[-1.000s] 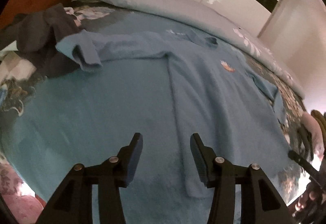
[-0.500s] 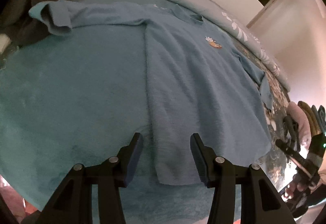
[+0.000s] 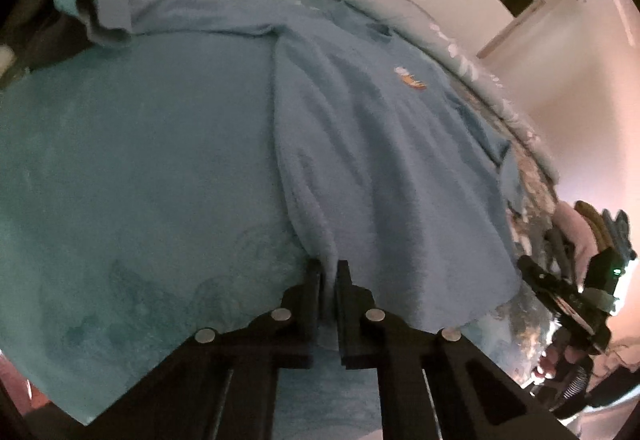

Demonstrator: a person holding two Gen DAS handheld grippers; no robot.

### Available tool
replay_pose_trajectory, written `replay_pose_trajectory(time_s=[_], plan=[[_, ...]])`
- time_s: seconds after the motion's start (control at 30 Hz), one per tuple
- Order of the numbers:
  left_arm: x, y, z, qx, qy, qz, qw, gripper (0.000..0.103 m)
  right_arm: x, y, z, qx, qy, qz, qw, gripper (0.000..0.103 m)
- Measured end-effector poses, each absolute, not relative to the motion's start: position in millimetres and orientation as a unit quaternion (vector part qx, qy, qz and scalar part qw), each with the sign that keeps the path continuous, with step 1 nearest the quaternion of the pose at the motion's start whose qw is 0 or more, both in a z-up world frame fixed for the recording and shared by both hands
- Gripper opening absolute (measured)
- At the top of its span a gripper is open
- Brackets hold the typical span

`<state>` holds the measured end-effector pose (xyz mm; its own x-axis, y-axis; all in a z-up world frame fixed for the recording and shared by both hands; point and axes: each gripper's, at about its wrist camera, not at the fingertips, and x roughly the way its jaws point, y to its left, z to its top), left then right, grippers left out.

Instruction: Fold clothes

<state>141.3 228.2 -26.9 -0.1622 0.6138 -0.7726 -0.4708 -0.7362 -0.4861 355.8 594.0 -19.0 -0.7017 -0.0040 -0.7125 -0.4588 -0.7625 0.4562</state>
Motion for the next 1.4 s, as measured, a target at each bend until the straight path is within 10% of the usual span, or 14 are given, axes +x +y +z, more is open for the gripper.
replay_pose_trajectory(time_s=[0.1,0.17,0.7,0.87,0.97,1.4], plan=[[139,221,-23,-0.535,-0.077,0.764,0.352,0.006,352,589,-19,-0.369,0.320,0.865,0.116,0.028],[136,214,-15,-0.528,-0.083,0.769,0.352,0.006,352,587,-21,-0.369,0.330,0.863,0.100,0.004],[138,192,-23,-0.531,-0.058,0.778,0.332,0.005,364,573,-25,-0.392,0.335,0.852,0.092,0.003],[135,192,-10,-0.518,-0.074,0.770,0.364,0.013,368,576,-8,-0.370,0.310,0.873,0.068,0.013],[130,188,4,-0.496,-0.067,0.787,0.360,0.047,369,589,6,-0.349,0.290,0.887,0.084,0.046],[106,200,21,-0.436,-0.023,0.845,0.311,0.063,252,641,-2,-0.445,0.090,0.877,0.161,0.047]])
